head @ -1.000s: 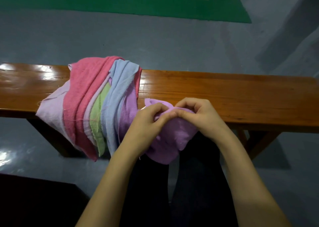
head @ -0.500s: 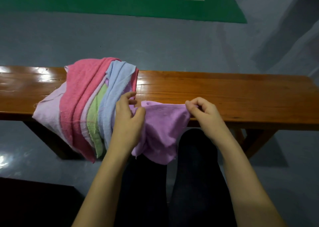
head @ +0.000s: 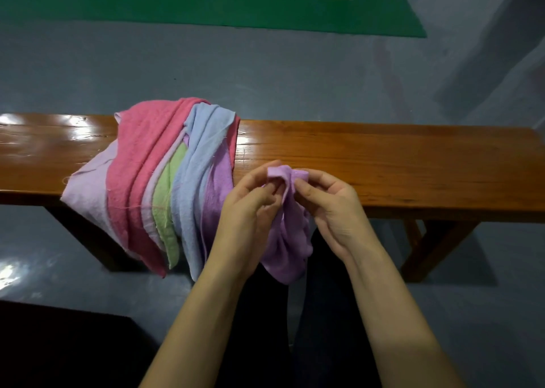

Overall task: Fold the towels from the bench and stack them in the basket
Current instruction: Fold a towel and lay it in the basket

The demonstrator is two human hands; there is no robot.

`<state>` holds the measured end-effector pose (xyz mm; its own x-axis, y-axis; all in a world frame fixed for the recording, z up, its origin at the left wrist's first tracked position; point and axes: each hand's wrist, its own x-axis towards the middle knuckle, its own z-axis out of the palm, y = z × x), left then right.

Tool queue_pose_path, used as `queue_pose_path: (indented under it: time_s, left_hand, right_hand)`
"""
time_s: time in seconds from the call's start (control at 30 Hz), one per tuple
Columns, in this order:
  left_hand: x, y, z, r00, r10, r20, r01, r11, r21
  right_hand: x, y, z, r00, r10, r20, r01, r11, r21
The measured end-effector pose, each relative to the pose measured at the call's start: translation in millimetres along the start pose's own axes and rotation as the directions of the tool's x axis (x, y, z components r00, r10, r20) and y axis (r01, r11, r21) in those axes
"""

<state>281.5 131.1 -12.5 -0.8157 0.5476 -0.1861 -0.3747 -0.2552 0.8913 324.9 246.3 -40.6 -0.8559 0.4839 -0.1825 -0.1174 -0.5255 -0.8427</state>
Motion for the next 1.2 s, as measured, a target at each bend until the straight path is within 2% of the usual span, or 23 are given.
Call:
queue_pose_path:
  time_s: [0.07, 0.13, 0.23, 0.37, 0.47, 0.67, 1.0, 1.1, 1.2]
  left_hand:
    - [-1, 0, -2, 1.000, 0.024, 0.000, -0.024, 0.999, 0.043]
    - [-1, -3, -3, 0.989, 0.141, -0.038, -0.127, 0.961, 0.246]
    - [1, -8, -7, 0.926, 0.377, -0.032, -0.297, 0.777, 0.555]
    - [0, -3, -12, 0.917, 0.398, -0.016, -0.266, 0.642, 0.719]
    - [-3, 2, -11, 0.913, 0.407, 0.043, -0.294, 0.581, 0.759]
    - [-6, 3, -1, 0.898, 0.437, 0.039, -0.320, 0.592, 0.740]
    - [-6, 0, 2, 0.887, 0.460, 0.034, -0.336, 0.594, 0.730]
    - [-4, -6, -1, 0.886, 0.461, 0.046, -0.311, 0.518, 0.797]
    - [2, -14, -7, 0.876, 0.475, 0.082, -0.264, 0.330, 0.906]
  right_hand:
    - [0, -1, -3, 1.000, -0.030, -0.007, 0.029, 0.997, -0.066]
    - [-1, -1, -5, 0.997, -0.070, -0.021, 0.065, 0.982, -0.176]
    - [-4, 0, -2, 0.990, -0.140, -0.029, 0.126, 0.949, -0.289]
    - [-8, -6, -4, 0.979, -0.198, -0.038, 0.168, 0.904, -0.394]
    - [-12, -11, -4, 0.976, -0.216, 0.003, 0.196, 0.881, -0.430]
    - [-18, -14, -2, 0.964, -0.257, 0.074, 0.264, 0.865, -0.427]
    - [-21, -17, -5, 0.960, -0.235, 0.155, 0.278, 0.877, -0.393]
    - [-17, -16, -7, 0.966, -0.204, 0.162, 0.255, 0.858, -0.445]
    - [-13, -16, -12, 0.968, -0.187, 0.167, 0.245, 0.841, -0.483]
